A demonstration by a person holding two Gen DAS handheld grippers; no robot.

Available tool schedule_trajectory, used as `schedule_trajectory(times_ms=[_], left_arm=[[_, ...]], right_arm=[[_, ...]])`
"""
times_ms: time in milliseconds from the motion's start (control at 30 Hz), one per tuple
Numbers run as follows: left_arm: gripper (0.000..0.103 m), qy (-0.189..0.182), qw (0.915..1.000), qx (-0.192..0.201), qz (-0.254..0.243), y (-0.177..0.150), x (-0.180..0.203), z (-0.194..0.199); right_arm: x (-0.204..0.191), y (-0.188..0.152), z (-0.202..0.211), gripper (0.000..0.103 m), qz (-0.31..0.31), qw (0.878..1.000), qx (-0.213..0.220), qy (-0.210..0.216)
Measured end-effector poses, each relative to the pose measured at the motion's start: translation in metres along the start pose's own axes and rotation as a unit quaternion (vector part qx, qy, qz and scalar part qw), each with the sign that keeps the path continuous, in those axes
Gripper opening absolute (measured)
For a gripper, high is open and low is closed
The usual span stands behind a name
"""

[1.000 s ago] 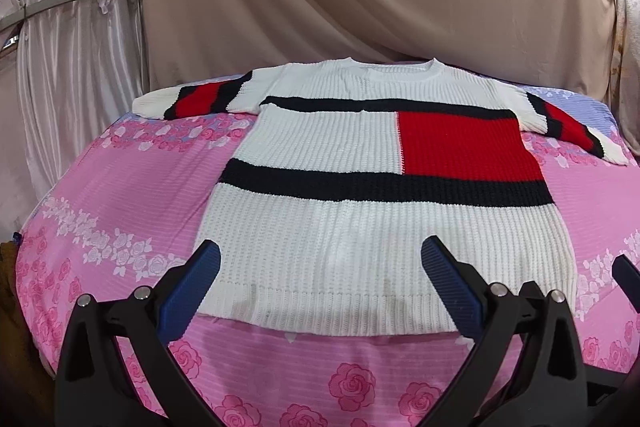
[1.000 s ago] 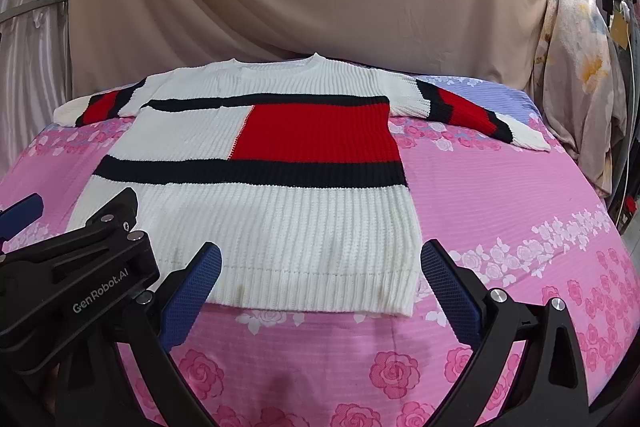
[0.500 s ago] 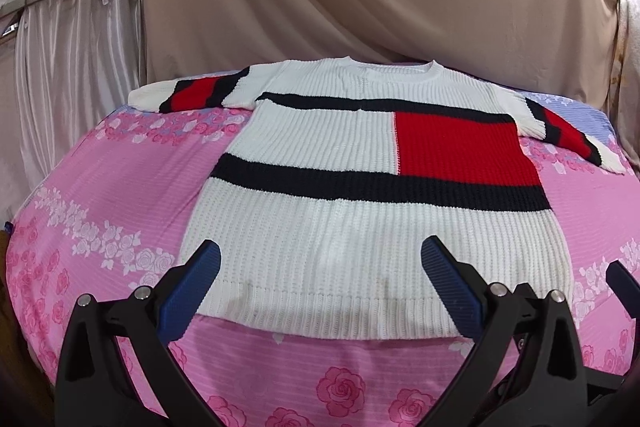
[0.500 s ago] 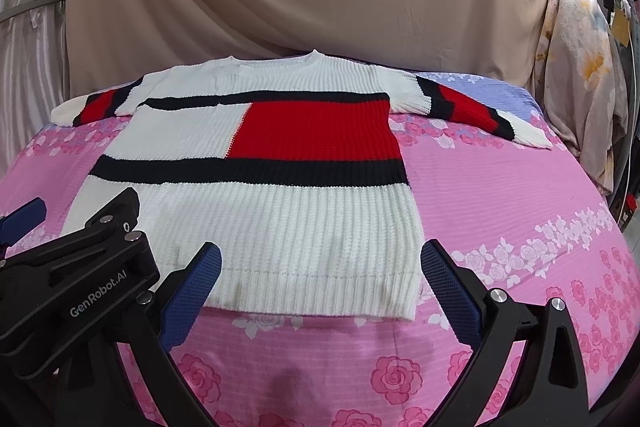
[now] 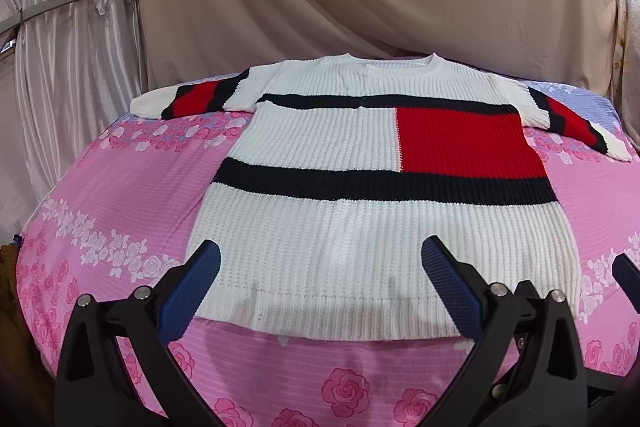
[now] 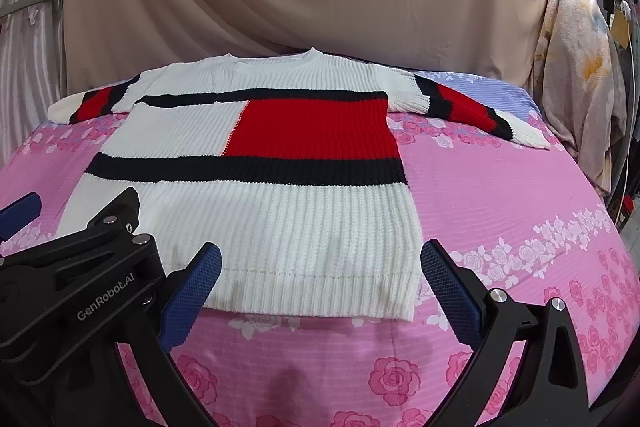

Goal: Fold small clothes

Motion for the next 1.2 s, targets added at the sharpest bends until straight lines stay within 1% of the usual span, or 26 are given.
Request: schedule_trajectory(times_ms=[100, 167, 233, 367, 433, 467, 500, 567, 700, 800, 933, 1200], left_arm=[[0.098, -0.003, 1.0, -0.006, 0.006, 0.0003, -0.0017, -0.0024], [0.098, -0.012, 0.9999, -0.003, 0.003, 0.0015, -0.0013, -0.0022], [0.098, -0.012, 0.9999, 0.0, -0.002, 0.0033, -0.0007, -0.0024], [0.098, -0.005, 0.9997, 0.019, -0.016, 0.0076, -0.0002, -0.0001], [0.098, -0.01, 0.9995, 0.032, 0.002, 0.0092, -0.0033, 0.0017], [0.098, -0.015, 0.9994, 0.028, 0.015, 0.0091, -0.0053, 0.0014], [0.098, -0.026, 0.9993, 0.014, 0.025, 0.0082, -0.0061, 0.0002], [0.098, -0.035, 0.999, -0.003, 0.026, 0.008, -0.0048, -0.0017], [0.098, -0.023, 0.9997, 0.004, 0.008, 0.0085, -0.0019, 0.0002], [0.098, -0.013, 0.9999, -0.004, 0.01, 0.0084, -0.0039, -0.0018], [0.098, -0.01, 0.9997, -0.006, 0.022, 0.0089, -0.0087, -0.0024], [0.098, -0.011, 0.9998, -0.004, 0.015, 0.0094, -0.0072, -0.0019]], right_arm=[[0.0003, 0.0008, -0.0015, 0.098, -0.003, 1.0, -0.002, 0.002], [-0.0002, 0.002, -0.0014, 0.098, -0.002, 1.0, -0.001, 0.001], [-0.0008, 0.003, -0.0009, 0.098, -0.002, 1.0, 0.0, 0.002], [-0.0016, 0.0048, -0.0016, 0.098, 0.0, 1.0, 0.002, -0.001], [-0.0014, 0.0062, -0.0007, 0.098, -0.003, 1.0, 0.004, 0.001], [-0.0007, 0.0072, -0.0001, 0.098, -0.005, 1.0, 0.005, 0.002], [0.0001, 0.0079, 0.0006, 0.098, -0.008, 1.0, 0.007, 0.003], [0.0017, 0.0093, 0.0013, 0.098, -0.01, 1.0, 0.009, 0.001], [0.002, 0.0089, 0.0003, 0.098, -0.01, 1.0, 0.007, 0.001], [0.0018, 0.0082, 0.0003, 0.098, -0.009, 1.0, 0.006, 0.002], [0.0039, 0.0087, 0.0023, 0.098, -0.012, 1.0, 0.011, 0.002], [0.0041, 0.0094, 0.0025, 0.098, -0.013, 1.0, 0.009, 0.001]])
Point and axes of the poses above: each gripper's, at about its wrist camera, not at the fingertips, and z roughly against the way its jaws point, x to its right, y to its top, the point moved 5 cm from there along -z, roughly the way its jaws point, and after that the axes turned 7 degrees about z, right-handed, at the moved point
